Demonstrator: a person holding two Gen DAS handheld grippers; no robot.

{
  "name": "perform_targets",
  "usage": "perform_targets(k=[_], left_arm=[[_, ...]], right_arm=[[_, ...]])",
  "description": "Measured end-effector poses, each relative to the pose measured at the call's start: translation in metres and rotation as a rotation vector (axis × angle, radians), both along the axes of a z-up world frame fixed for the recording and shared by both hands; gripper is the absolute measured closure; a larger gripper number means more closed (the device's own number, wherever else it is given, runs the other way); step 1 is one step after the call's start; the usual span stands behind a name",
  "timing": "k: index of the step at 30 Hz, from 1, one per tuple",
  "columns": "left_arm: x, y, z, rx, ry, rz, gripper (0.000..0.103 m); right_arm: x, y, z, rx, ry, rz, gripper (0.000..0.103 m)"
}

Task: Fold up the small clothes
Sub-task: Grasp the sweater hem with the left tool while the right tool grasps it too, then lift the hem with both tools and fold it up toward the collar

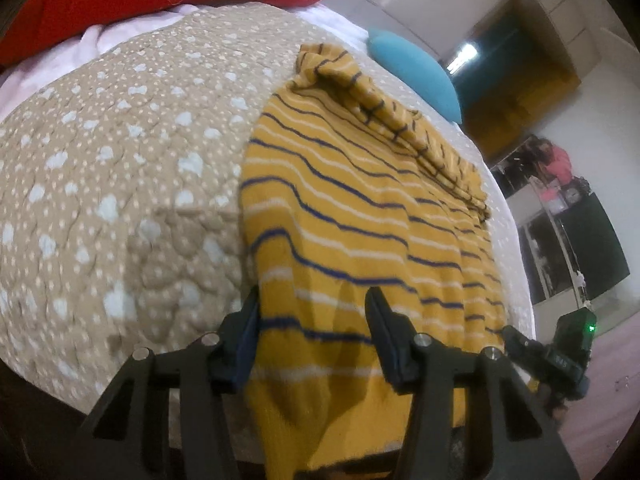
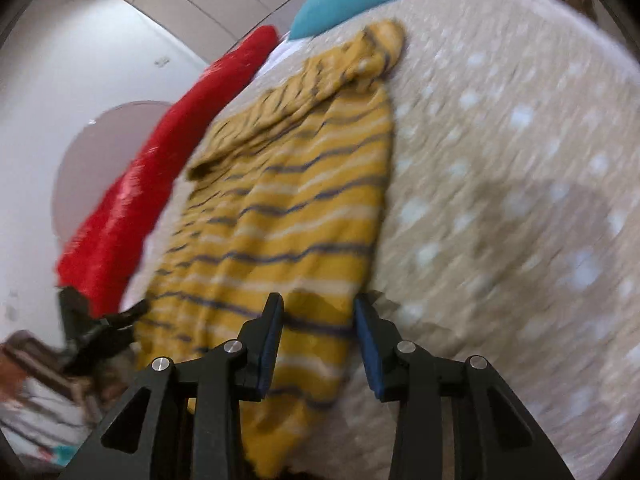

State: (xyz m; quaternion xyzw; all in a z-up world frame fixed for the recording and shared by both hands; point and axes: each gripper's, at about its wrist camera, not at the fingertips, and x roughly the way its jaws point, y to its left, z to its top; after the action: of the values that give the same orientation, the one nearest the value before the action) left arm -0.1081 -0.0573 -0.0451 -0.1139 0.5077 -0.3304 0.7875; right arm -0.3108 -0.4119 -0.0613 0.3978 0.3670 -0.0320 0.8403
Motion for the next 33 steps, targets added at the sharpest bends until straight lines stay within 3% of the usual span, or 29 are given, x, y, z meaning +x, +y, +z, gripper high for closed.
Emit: perform_targets(k=[5, 9, 13, 15, 17, 21, 27, 31, 33], left_arm=[[-0.018, 0.006, -0.003, -0.038, 0.007, -0.007, 0.053], [-0.028, 0.011, -0.005, -0.06, 0.005, -0.02, 0.045], [-0.029, 0.003, -0.005, -0.032, 0.008, -0.021, 0.045], [-0.025, -0.005, -0.004, 0.031, 0.008, -0.028, 0.095], [-0.021, -0.006, -0.003, 0.04, 0.034, -0.024, 0.095], [-0.032, 0.004, 0.016, 0.027, 0.003, -0.013, 0.096], [-0.075, 0.028, 0.058, -0.049, -0.077, -0.059, 0.096], [-0.094, 0.025, 0.052, -0.007, -0.101, -0.078, 0.096], [-0.087, 0.022, 0.043, 0.017, -0.068, -0.067, 0.095]], right_arm=[[-0.016, 0.027, -0.012, 0.119, -0.057, 0.03, 0.063], [-0.02, 0.048, -0.023, 0.213, -0.085, 0.061, 0.063], [-0.013, 0.074, -0.028, 0.207, -0.065, 0.081, 0.065], [-0.008, 0.077, -0.025, 0.155, -0.034, 0.063, 0.087], [-0.006, 0.076, -0.021, 0.132, -0.017, 0.054, 0.092], [-0.013, 0.074, -0.004, 0.102, -0.029, 0.038, 0.094], [-0.063, 0.074, 0.03, 0.072, -0.104, 0.064, 0.095], [-0.082, 0.086, 0.024, 0.075, -0.079, 0.083, 0.095], [-0.08, 0.086, 0.015, 0.088, -0.055, 0.083, 0.095]])
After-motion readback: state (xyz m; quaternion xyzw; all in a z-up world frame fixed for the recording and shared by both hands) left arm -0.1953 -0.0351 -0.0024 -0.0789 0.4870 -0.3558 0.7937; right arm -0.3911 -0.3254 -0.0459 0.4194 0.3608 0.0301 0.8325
